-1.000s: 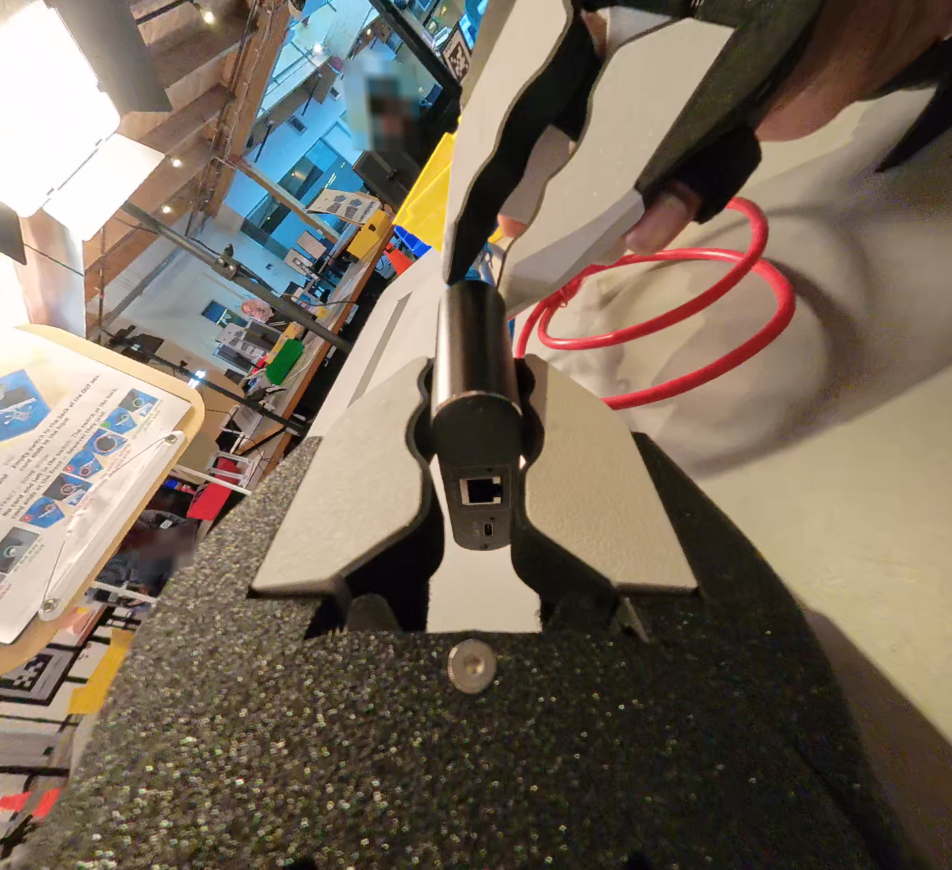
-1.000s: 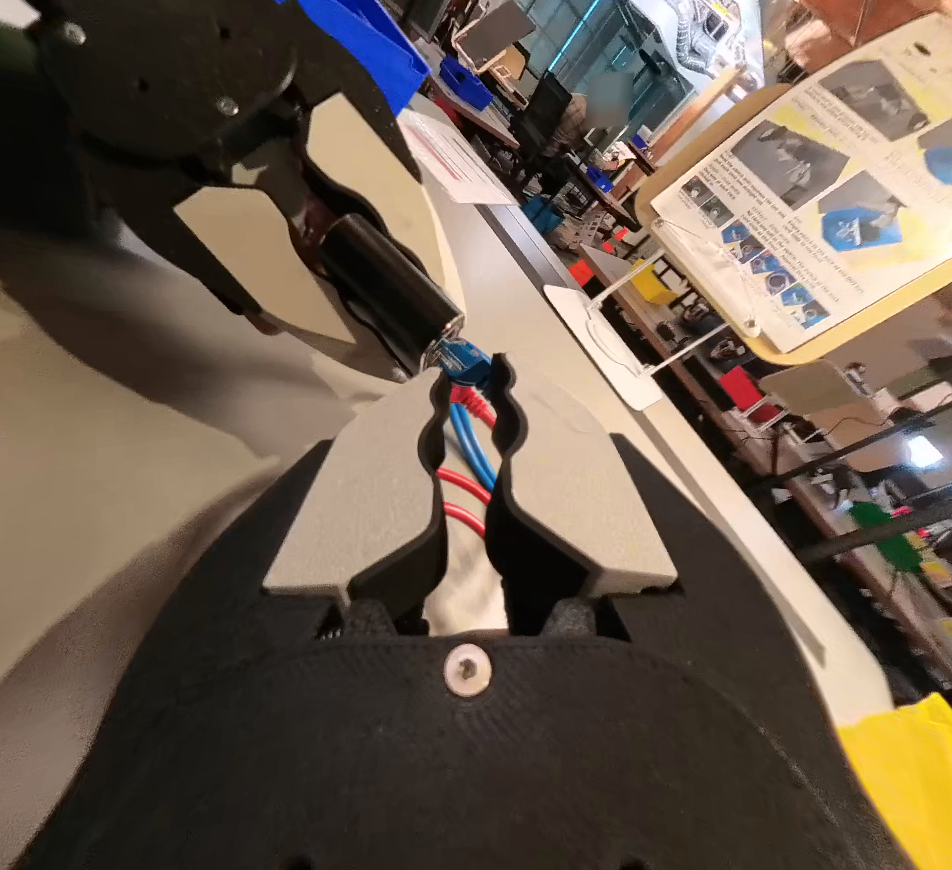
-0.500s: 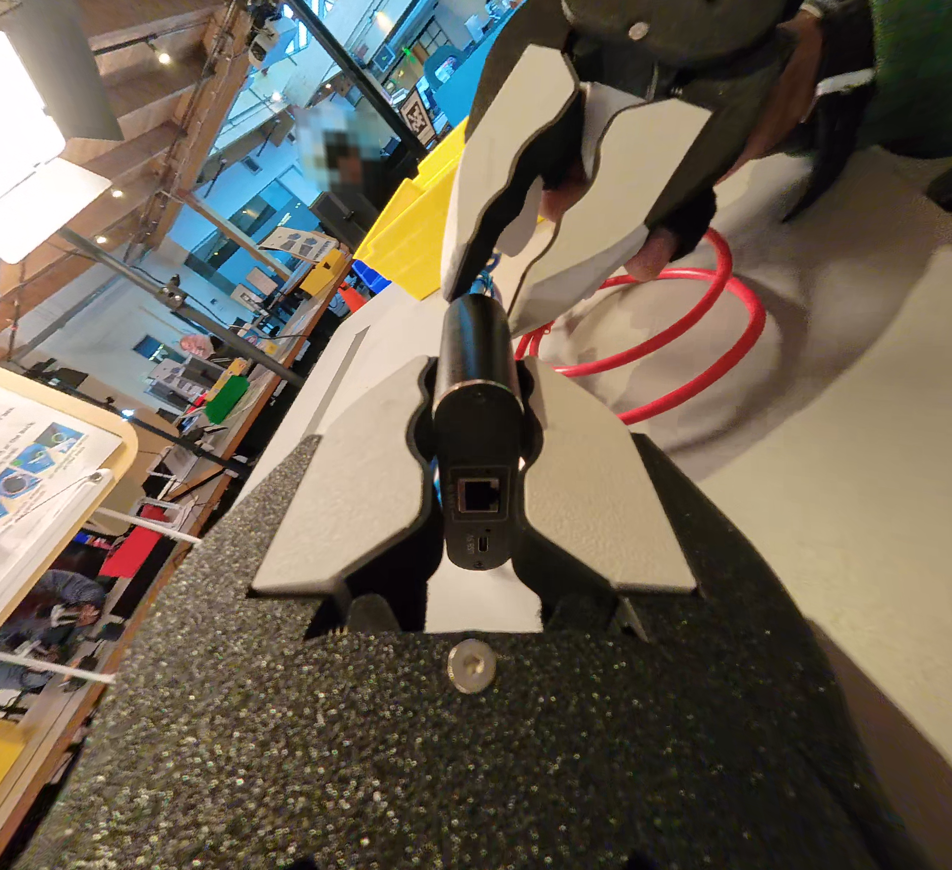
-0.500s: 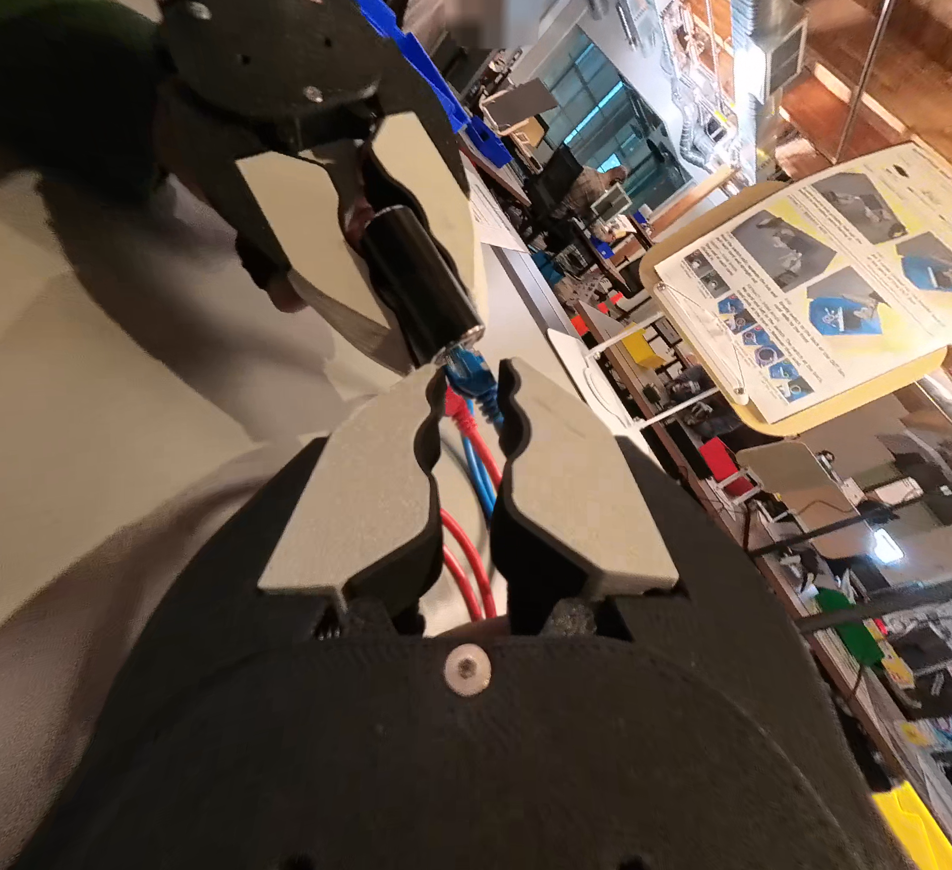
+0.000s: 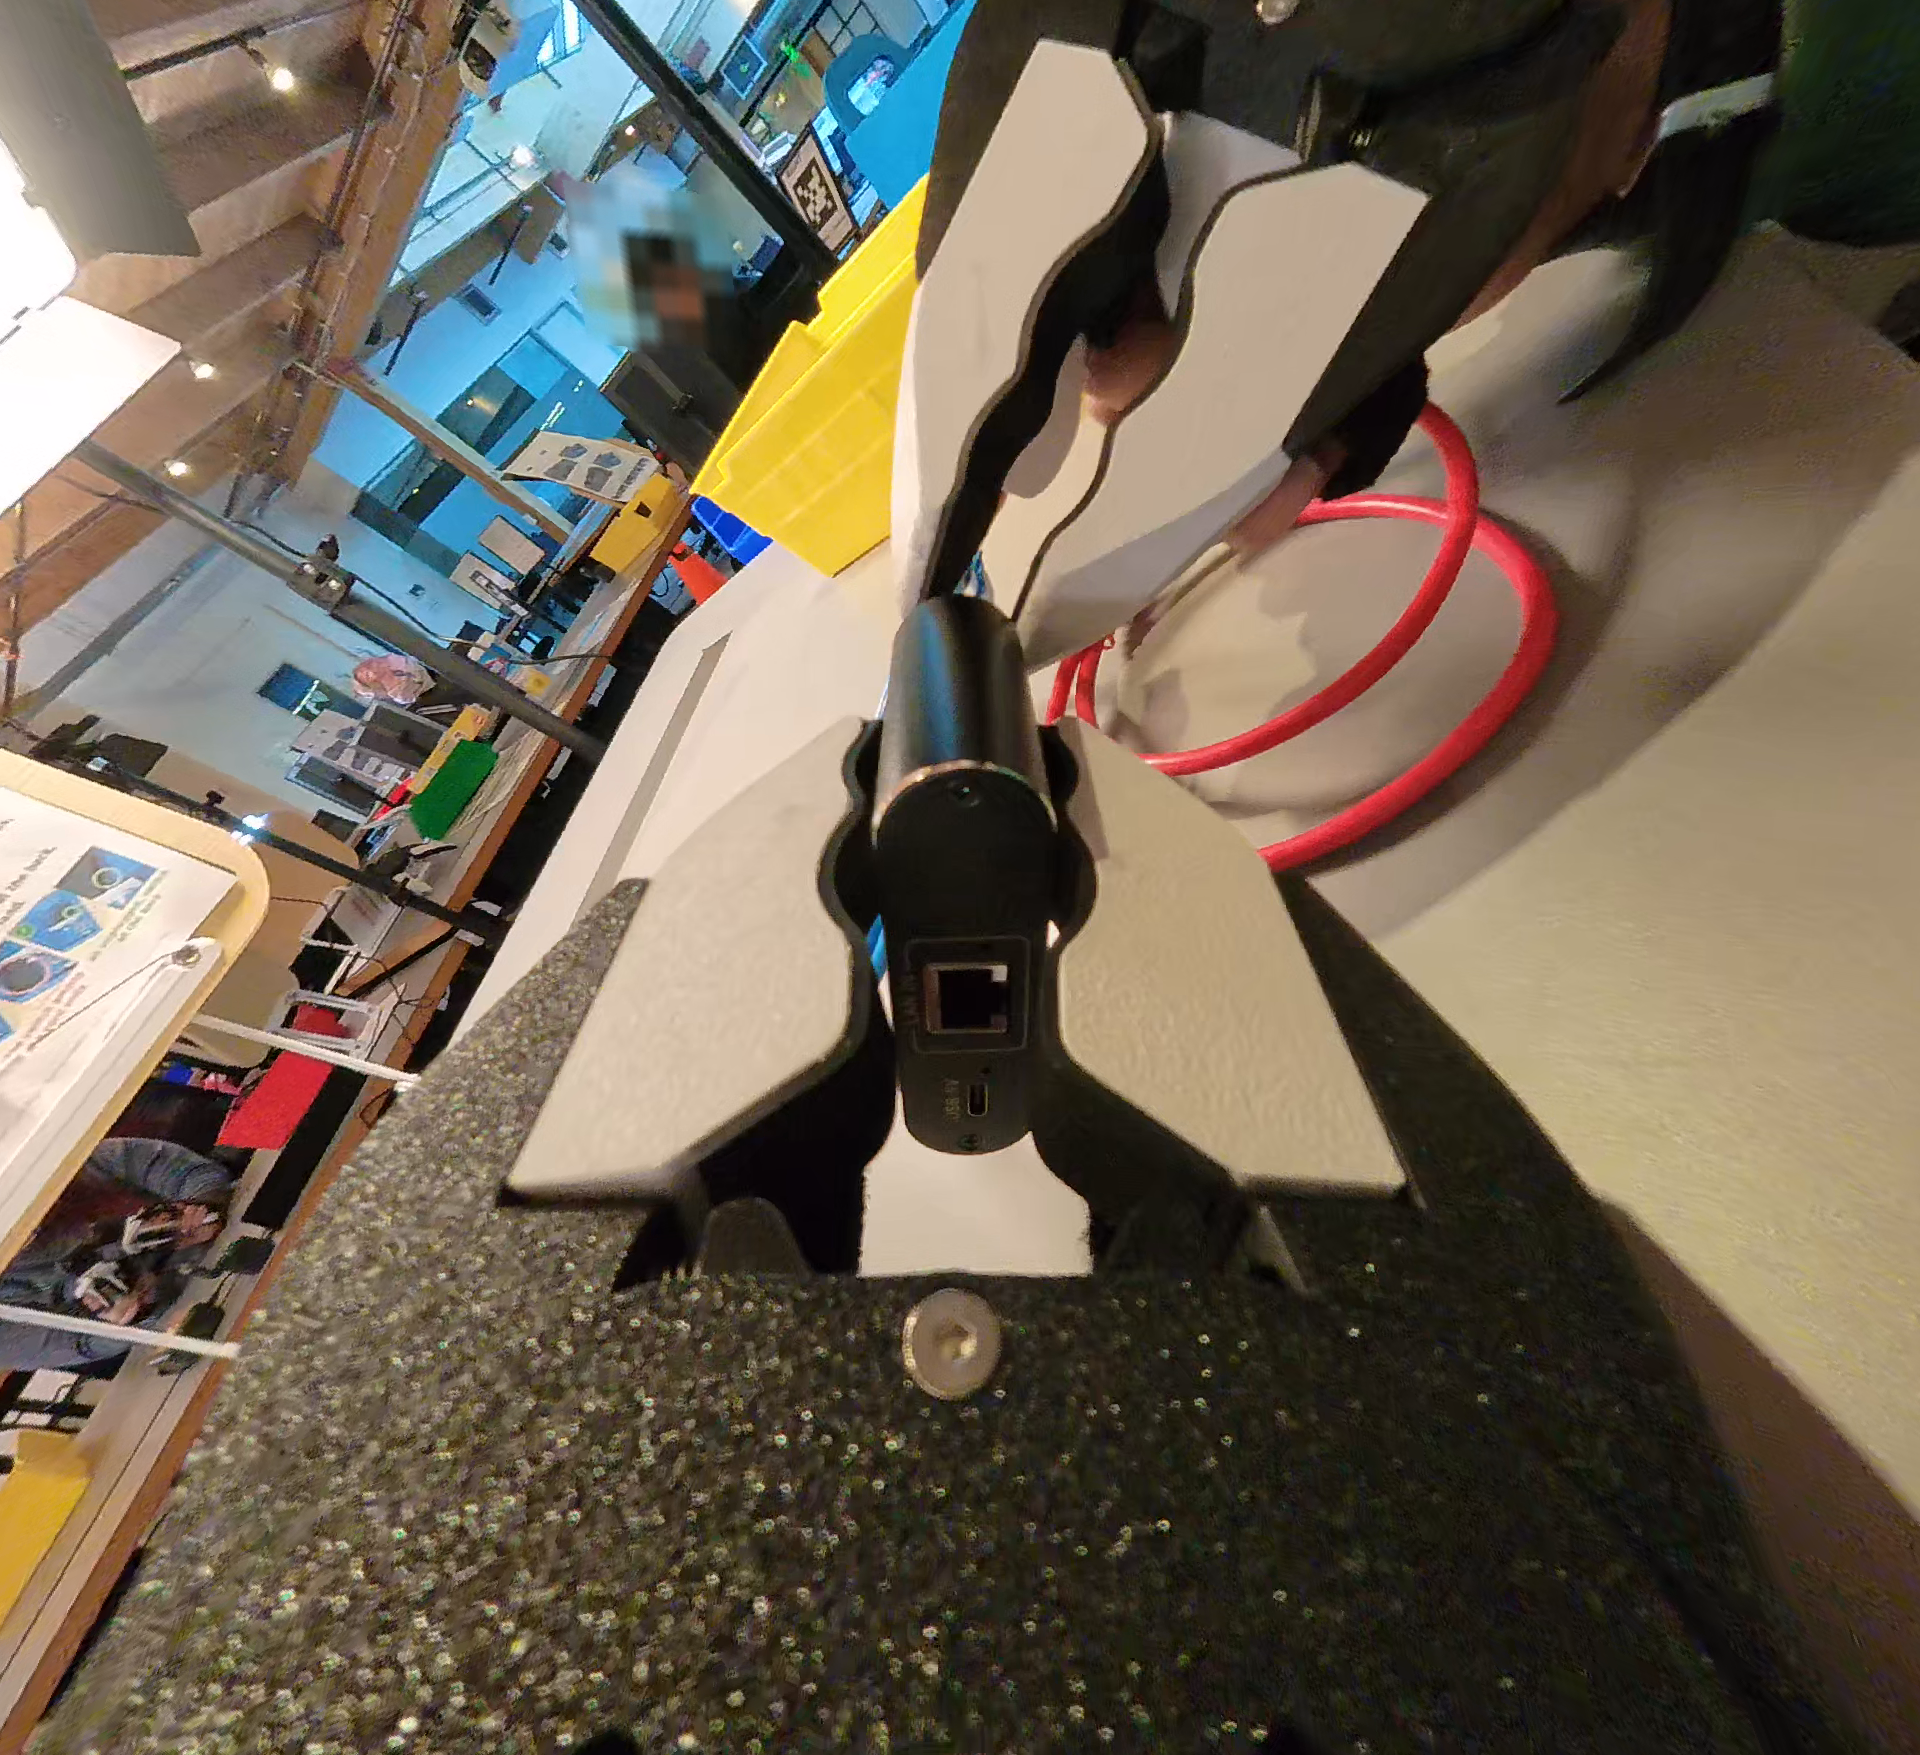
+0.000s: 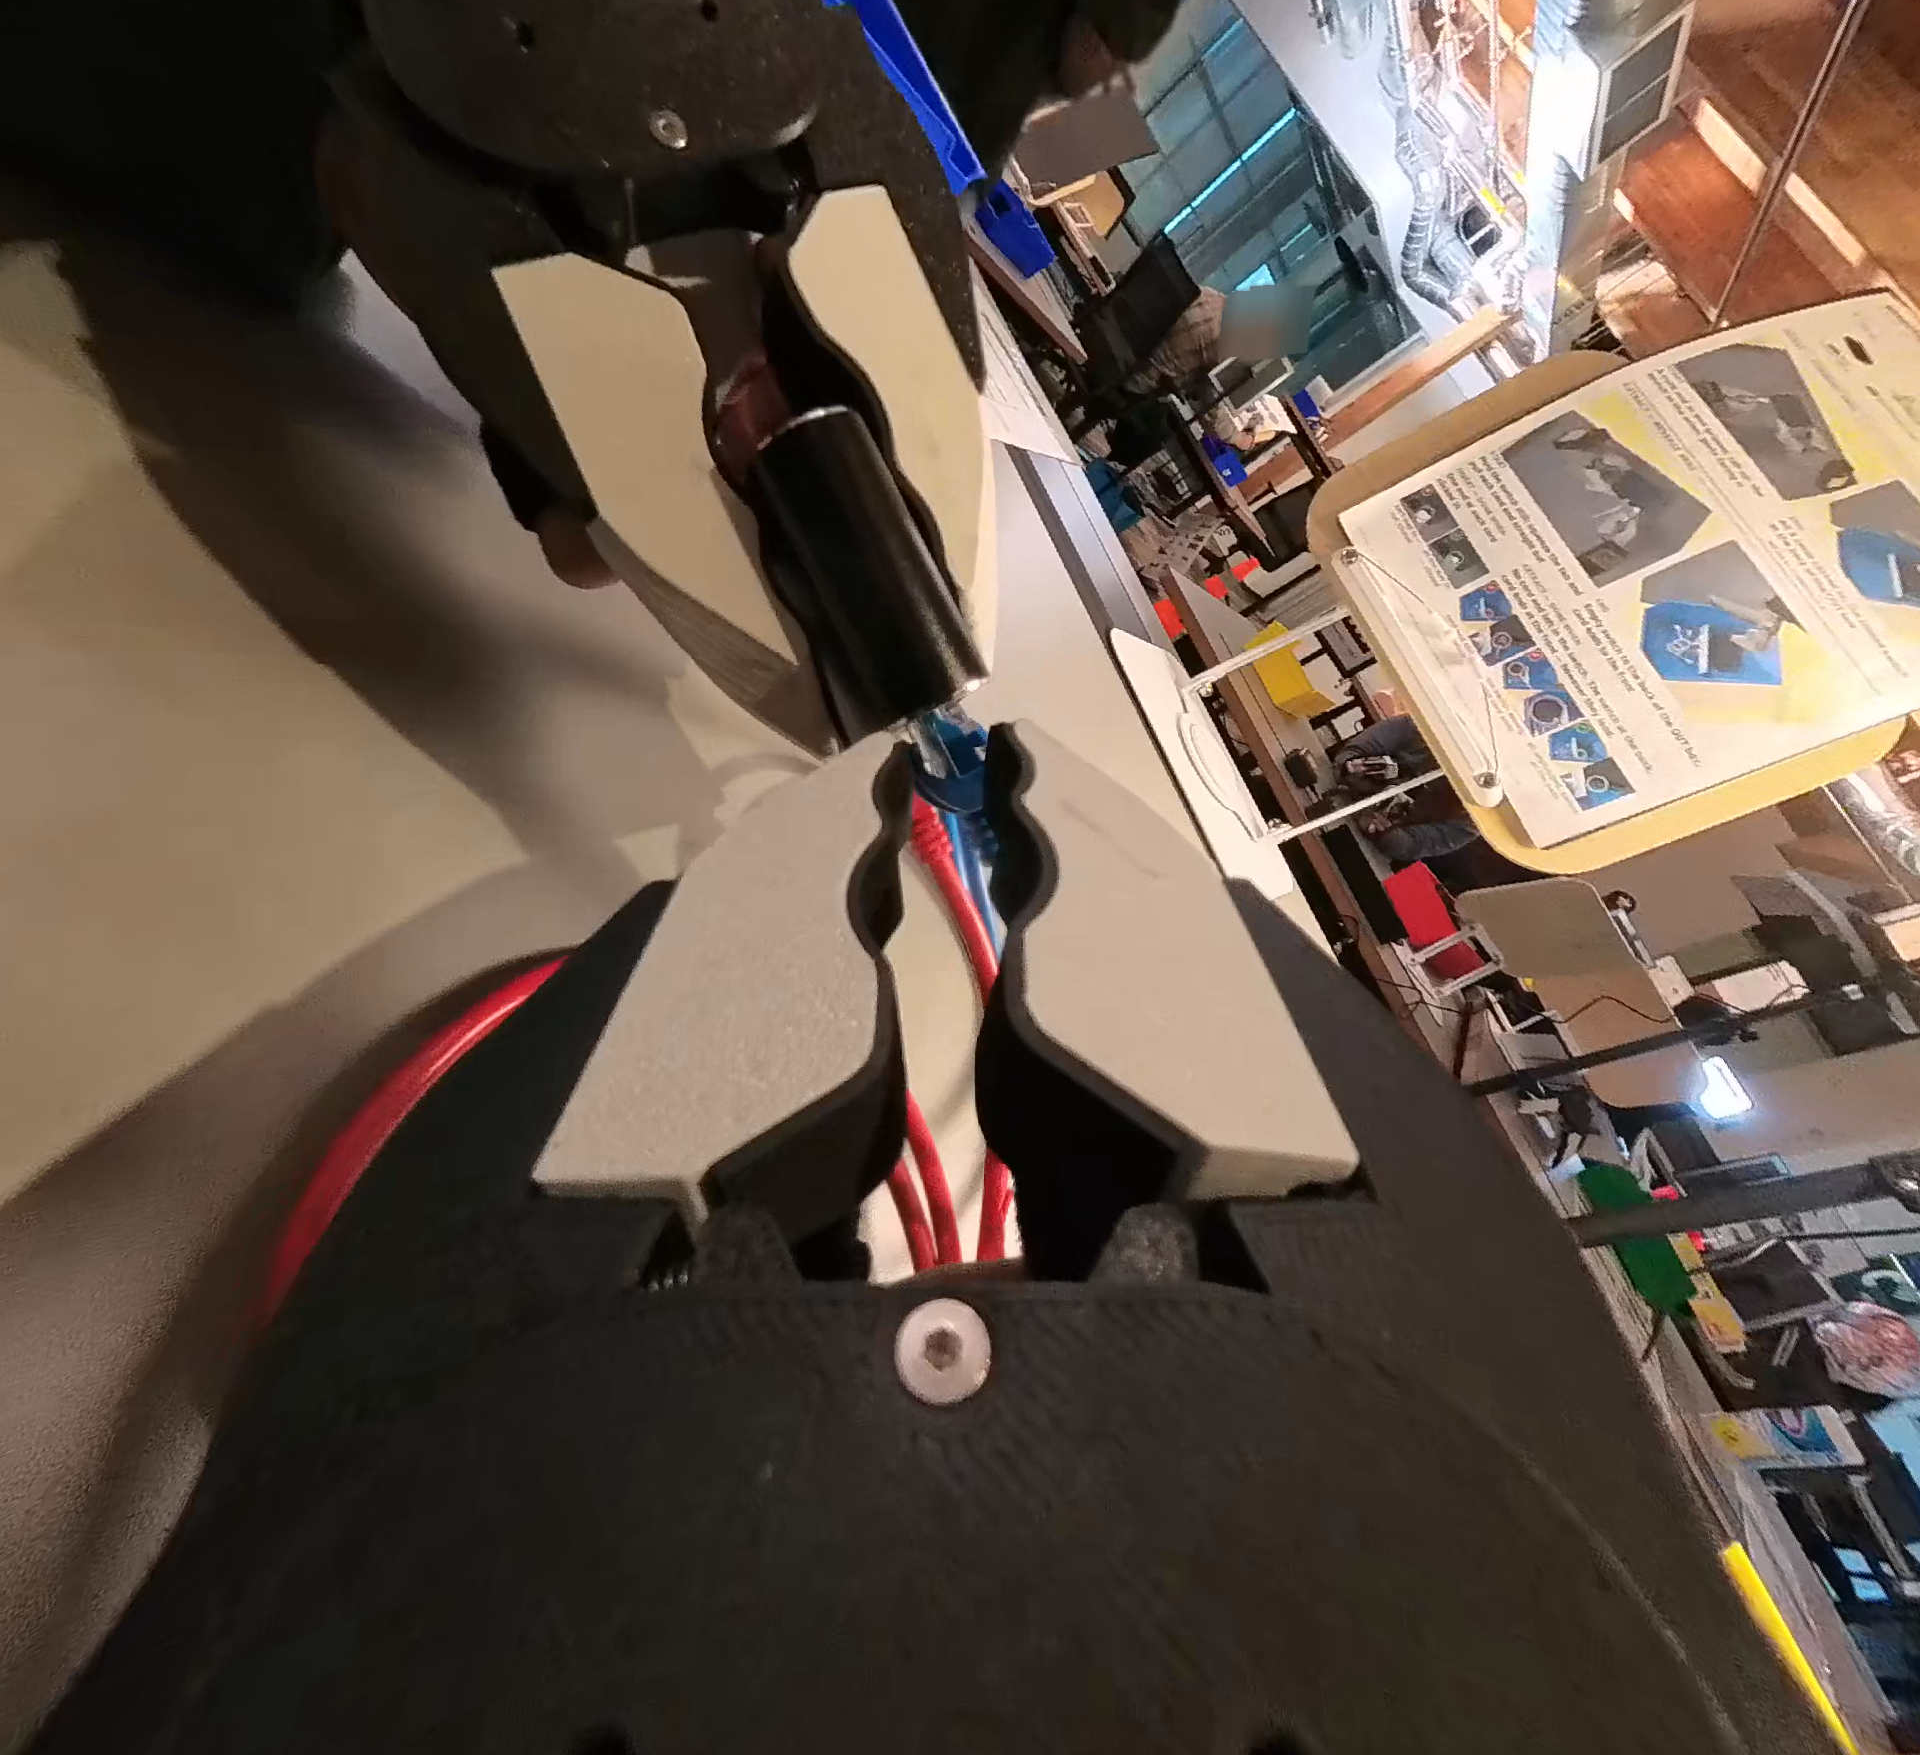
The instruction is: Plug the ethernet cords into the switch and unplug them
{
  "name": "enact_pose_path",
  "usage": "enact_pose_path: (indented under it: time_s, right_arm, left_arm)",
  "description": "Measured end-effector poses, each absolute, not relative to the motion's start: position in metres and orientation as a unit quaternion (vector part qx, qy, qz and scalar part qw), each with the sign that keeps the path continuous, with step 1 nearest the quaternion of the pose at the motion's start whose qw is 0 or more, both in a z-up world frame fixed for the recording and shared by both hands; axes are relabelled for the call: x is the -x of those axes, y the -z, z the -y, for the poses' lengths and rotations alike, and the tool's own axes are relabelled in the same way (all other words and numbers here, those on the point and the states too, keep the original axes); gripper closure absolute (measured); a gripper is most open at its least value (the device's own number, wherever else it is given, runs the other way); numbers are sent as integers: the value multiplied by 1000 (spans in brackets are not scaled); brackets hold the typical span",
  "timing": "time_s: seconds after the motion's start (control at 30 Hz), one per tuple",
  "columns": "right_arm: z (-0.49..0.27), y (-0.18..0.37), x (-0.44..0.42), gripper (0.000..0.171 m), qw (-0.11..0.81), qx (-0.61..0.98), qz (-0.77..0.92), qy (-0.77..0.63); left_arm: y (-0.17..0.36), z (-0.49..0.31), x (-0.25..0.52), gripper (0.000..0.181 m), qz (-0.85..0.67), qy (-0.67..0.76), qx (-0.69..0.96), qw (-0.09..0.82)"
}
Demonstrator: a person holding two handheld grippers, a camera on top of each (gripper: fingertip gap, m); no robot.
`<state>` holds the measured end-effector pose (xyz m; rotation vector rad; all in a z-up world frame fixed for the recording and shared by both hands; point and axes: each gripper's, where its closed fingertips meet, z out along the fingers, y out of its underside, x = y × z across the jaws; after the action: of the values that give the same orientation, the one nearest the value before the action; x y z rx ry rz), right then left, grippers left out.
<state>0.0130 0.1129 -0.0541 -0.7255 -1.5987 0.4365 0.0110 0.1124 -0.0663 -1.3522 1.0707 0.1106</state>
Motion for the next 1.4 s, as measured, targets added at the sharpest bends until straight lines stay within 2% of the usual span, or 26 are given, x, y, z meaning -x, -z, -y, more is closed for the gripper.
enact_pose_path:
  time_s: [0.03, 0.37, 0.43, 0.47, 0.53, 0.87, 1.2, 1.4]
  right_arm:
    - [-113, 54, -13, 157, 619, 317, 693, -190]
    - [-119, 51, -21, 158, 620, 308, 703, -166]
    - [-155, 39, -35, 158, 649, 345, 666, -131]
    - [-163, 32, -46, 160, 647, 356, 654, -166]
    - [-169, 22, -67, 160, 637, 358, 650, -210]
    - [-216, -40, -143, 159, 726, 368, 554, -176]
    - [-237, -142, -229, 159, 829, 352, 409, -149]
    - [-316, -135, -267, 159, 771, 473, 407, -128]
  left_arm:
    - [66, -113, -11, 153, -470, -50, 595, 650]
    - [65, -109, -16, 153, -481, -43, 587, 649]
    - [67, -101, -16, 153, -494, -23, 580, 647]
    - [66, -101, -14, 153, -488, -25, 581, 651]
    - [63, -106, -8, 153, -468, -29, 588, 659]
    - [80, -123, 5, 153, -473, -113, 613, 622]
    - [78, -130, 15, 153, -459, -151, 620, 618]
    - [78, -131, 16, 153, -459, -160, 620, 615]
